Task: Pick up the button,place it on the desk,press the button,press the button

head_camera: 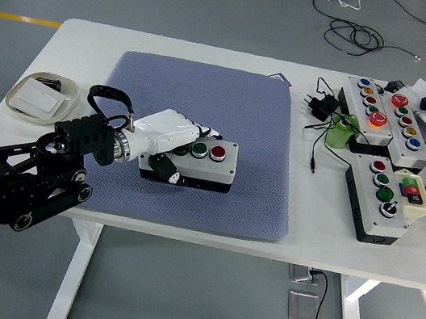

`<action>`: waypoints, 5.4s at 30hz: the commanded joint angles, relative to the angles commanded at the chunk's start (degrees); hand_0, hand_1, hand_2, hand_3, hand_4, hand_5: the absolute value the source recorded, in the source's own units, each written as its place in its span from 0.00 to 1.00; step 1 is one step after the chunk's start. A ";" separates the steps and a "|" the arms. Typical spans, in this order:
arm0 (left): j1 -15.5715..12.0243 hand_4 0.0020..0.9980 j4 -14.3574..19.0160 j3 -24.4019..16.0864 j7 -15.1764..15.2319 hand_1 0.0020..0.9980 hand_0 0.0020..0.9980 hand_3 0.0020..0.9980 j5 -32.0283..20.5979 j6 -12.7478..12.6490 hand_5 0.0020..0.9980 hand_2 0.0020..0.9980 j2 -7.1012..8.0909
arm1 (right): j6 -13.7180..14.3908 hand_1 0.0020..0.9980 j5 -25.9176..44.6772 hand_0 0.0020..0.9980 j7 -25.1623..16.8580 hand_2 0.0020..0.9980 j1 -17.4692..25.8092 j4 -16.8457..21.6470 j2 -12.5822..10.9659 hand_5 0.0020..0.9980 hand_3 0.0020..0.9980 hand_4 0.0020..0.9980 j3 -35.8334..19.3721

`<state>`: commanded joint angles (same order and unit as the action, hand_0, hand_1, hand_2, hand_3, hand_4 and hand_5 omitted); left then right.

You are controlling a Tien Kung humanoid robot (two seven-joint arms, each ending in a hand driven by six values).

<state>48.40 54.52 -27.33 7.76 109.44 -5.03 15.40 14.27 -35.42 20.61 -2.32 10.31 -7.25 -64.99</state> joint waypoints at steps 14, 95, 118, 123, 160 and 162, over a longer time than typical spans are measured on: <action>-0.72 0.77 -0.52 -1.98 0.17 0.71 0.64 0.80 -2.12 2.89 0.05 0.79 0.60 | -0.05 0.52 -0.11 0.65 0.17 0.56 -0.23 0.00 -0.06 0.41 0.61 0.31 0.69; -7.71 0.60 28.82 -26.43 -19.98 0.02 0.04 0.89 8.53 27.41 0.13 0.06 3.54 | -0.12 0.51 -0.10 0.65 -0.12 0.55 -0.08 0.00 0.01 0.41 0.61 0.31 -0.15; -8.39 0.57 30.89 -21.78 -26.42 0.00 0.04 0.84 5.95 32.96 0.04 0.03 4.40 | -0.11 0.51 -0.04 0.65 -0.03 0.55 -0.14 0.00 0.12 0.41 0.61 0.30 -0.35; -8.70 0.57 30.64 -20.98 -26.43 0.00 0.04 0.84 5.93 33.03 0.04 0.03 3.99 | -0.09 0.51 0.20 0.65 -0.05 0.55 -0.07 0.00 0.10 0.41 0.61 0.30 -0.26; -8.55 0.57 28.69 -19.15 -26.59 0.00 0.04 0.84 4.75 34.07 0.10 0.04 3.59 | -0.11 0.51 0.07 0.65 0.04 0.55 0.06 0.00 0.09 0.40 0.61 0.30 -0.26; -8.46 0.57 28.68 -18.78 -26.63 0.00 0.04 0.84 4.70 34.19 0.10 0.04 3.66 | -0.09 0.51 0.06 0.65 0.06 0.55 0.04 0.00 0.11 0.40 0.61 0.30 -0.30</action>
<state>39.94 83.20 -46.11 -18.87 114.14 29.16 19.06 14.18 -35.36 20.67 -2.29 10.31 -7.14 -65.29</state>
